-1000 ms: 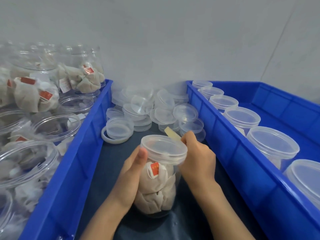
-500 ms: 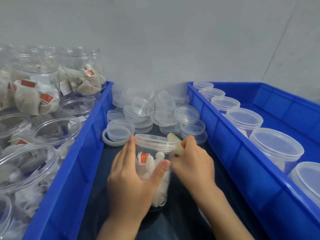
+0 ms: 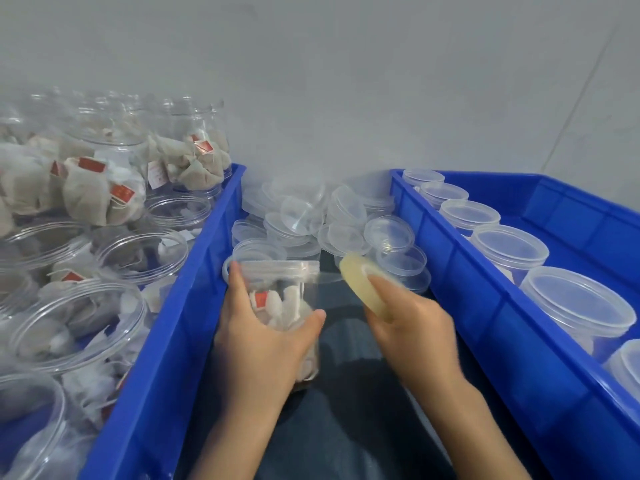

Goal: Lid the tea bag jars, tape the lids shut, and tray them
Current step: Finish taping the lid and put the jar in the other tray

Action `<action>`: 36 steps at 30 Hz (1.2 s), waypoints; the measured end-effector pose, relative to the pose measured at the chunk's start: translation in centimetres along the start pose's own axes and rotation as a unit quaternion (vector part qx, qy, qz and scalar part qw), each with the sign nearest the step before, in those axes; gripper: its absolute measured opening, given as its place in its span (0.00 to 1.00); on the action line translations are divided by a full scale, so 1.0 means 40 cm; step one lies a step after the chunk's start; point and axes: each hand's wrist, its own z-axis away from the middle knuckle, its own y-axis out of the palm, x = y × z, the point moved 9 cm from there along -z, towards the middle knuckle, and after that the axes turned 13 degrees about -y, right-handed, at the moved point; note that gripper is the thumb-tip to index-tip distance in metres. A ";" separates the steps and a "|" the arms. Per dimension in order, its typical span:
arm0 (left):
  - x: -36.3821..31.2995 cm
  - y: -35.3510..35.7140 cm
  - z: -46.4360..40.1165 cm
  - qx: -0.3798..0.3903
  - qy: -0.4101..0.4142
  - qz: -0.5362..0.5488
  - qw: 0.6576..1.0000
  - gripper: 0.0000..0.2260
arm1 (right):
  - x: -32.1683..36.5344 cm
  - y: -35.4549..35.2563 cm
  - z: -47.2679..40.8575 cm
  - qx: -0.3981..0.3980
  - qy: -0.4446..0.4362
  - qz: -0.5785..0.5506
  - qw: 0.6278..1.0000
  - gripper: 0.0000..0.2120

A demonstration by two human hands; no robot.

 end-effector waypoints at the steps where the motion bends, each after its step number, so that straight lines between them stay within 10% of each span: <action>1: -0.018 -0.019 0.008 -0.057 0.035 -0.075 0.995 0.51 | 0.004 -0.031 0.000 -0.047 -0.025 0.029 0.998 0.14; 8: -0.033 -0.038 0.023 -0.113 0.063 -0.099 0.987 0.51 | -0.011 -0.086 0.012 -0.138 -0.041 0.067 0.987 0.21; 19: -0.056 0.050 0.047 0.239 0.051 0.197 0.949 0.44 | -0.087 -0.060 0.015 -0.087 0.030 -0.009 0.996 0.17; 36: -0.134 0.117 0.148 0.534 0.107 0.258 0.798 0.33 | -0.085 0.011 0.006 0.015 0.080 -0.091 0.993 0.05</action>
